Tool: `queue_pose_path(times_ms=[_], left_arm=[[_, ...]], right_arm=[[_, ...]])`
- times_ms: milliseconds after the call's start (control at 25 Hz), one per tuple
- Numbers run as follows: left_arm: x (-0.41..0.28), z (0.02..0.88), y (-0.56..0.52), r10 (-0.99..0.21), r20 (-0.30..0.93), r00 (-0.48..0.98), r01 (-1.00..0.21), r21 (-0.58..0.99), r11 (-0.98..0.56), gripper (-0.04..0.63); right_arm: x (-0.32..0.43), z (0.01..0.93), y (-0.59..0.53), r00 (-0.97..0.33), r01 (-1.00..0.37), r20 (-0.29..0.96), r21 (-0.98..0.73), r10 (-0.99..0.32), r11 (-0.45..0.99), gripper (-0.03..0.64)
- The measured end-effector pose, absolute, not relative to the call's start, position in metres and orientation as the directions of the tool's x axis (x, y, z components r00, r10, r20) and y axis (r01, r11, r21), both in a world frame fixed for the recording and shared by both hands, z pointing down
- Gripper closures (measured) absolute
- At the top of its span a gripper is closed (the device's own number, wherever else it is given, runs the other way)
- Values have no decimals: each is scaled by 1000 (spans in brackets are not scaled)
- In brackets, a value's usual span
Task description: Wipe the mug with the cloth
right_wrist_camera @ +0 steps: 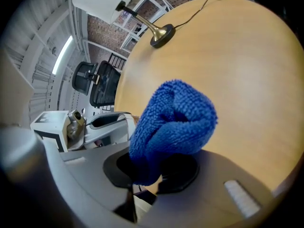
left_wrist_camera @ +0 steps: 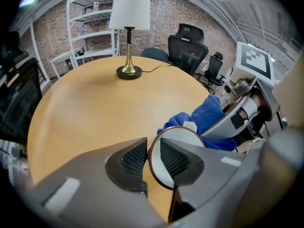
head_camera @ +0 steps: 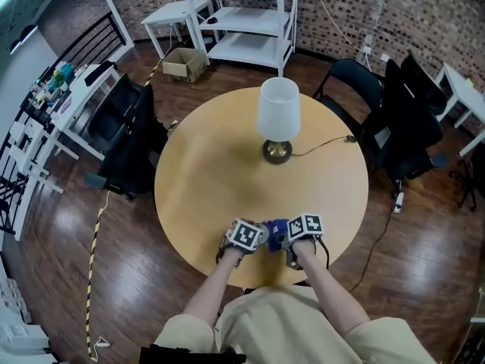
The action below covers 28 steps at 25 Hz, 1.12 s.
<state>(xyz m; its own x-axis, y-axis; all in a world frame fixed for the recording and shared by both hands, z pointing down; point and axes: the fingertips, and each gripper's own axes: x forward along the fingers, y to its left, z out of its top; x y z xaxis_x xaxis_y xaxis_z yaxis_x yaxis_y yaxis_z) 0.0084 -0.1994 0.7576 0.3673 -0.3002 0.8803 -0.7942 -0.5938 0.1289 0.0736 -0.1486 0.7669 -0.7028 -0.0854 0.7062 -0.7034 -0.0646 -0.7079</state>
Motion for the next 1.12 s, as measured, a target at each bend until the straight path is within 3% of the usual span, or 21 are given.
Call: queue_pose_path(times_ms=[320, 520, 720, 920, 1120], left_arm=[[4, 759, -190, -306, 877, 370, -837, 171, -520, 523], [-1, 761, -186, -300, 865, 401, -875, 265, -405, 551], [-23, 766, -192, -320, 855, 407, -911, 355, -209, 563], [-32, 770, -190, -347, 852, 393, -913, 406, -37, 565], [-28, 769, -189, -363, 858, 362, -923, 386, -8, 565]], right_arm=[[73, 768, -140, -685, -715, 724, -690, 83, 114, 560], [97, 744, -170, -656, -752, 738, -618, -161, 229, 555], [102, 697, -197, -642, -766, 669, -534, -374, 358, 555], [47, 673, -195, -719, -684, 592, -510, -363, 522, 555], [29, 695, -191, -659, -699, 672, -380, -339, 605, 555]])
